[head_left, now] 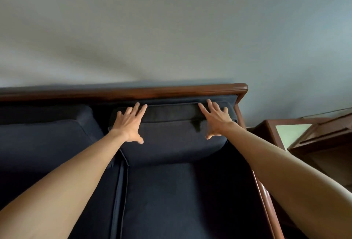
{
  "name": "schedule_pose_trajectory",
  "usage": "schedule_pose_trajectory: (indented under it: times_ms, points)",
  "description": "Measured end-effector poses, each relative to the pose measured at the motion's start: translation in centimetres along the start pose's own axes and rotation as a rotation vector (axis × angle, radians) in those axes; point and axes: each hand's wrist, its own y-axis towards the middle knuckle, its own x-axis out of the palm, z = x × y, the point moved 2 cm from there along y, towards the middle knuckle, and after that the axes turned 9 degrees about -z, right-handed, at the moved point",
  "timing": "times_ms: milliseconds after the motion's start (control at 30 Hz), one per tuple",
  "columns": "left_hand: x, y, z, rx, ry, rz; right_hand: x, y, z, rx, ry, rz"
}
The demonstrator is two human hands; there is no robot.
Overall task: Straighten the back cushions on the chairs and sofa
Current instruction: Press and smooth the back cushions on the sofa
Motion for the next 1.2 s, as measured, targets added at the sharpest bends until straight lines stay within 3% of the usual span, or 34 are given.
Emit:
schedule_pose_trajectory:
  times_ms: [133, 533, 867, 1100, 1200]
  points:
    - [0.5, 1.8, 0.3, 0.007, 0.069, 0.059, 0.4, 1.2, 0.0, 0.022, -0.073, 0.09]
    - [0.3, 1.2, 2.5, -0.007, -0.013, 0.203, 1.4, -0.4, 2.1, 0.043, -0.11, 0.207]
    - [0.5, 1.5, 3.3, 0.014, -0.03, 0.187, 1.7, -1.1, 2.5, 0.078, -0.029, 0.158]
    - [0.9, 2.2, 2.2, -0.001, -0.045, 0.147, 3.2, -0.7, 2.4, 0.06, 0.073, 0.296]
    - [1.0, 2.4, 2.4, -0.003, -0.053, 0.116, 3.5, -0.3, 2.2, 0.076, 0.079, 0.254]
